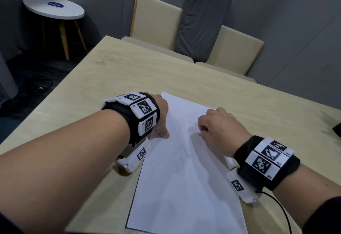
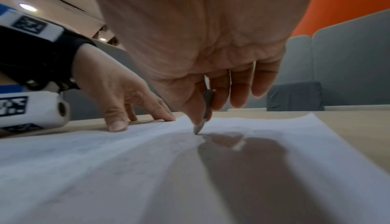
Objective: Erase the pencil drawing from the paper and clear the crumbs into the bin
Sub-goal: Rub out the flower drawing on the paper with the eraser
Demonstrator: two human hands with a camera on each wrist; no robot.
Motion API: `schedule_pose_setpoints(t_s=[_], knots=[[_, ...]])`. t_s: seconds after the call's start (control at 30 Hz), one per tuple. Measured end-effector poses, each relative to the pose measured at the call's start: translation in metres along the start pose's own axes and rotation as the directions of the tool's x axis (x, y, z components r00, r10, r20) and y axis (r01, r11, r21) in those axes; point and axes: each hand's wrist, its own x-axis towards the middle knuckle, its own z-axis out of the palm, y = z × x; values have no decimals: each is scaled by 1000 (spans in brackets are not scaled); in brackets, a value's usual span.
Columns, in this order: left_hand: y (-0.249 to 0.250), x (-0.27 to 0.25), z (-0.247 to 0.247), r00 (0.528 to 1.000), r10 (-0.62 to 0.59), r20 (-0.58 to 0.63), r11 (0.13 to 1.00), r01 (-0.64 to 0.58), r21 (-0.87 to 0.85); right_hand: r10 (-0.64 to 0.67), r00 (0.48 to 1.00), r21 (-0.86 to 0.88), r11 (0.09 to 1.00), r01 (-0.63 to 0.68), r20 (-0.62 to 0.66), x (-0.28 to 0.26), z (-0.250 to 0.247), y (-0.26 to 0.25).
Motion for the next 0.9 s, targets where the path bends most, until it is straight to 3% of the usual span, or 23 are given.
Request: schedule_pose_setpoints(t_s=[0.17, 0.3, 0.43, 0.57, 0.7, 0.8, 0.9], knots=[[-1, 0, 1, 1000, -6, 8, 1000, 6, -17, 85, 996, 44, 995, -85, 20, 3, 2, 7], [0, 0, 0, 1000, -3, 0, 1000, 3, -7, 16, 1000, 133, 991, -19, 20, 2, 7, -3], [-1, 0, 1, 1000, -4, -6, 1000, 4, -13, 75, 997, 65, 995, -74, -4, 5, 5, 4], [0, 0, 0, 1000, -3, 4, 1000, 3, -2, 10, 1000, 84, 996, -12, 21, 4, 7, -2], [0, -1, 0, 1000, -4, -2, 1000, 4, 0, 73, 997, 30, 997, -73, 8, 3, 3, 4], [0, -1, 0, 1000, 2, -1, 1000, -2, 1, -9, 1000, 81, 997, 9, 8, 0, 6, -6], [0, -1, 0, 1000, 4, -1, 1000, -4, 6, 21, 1000, 29, 999, -21, 16, -1, 4, -2]])
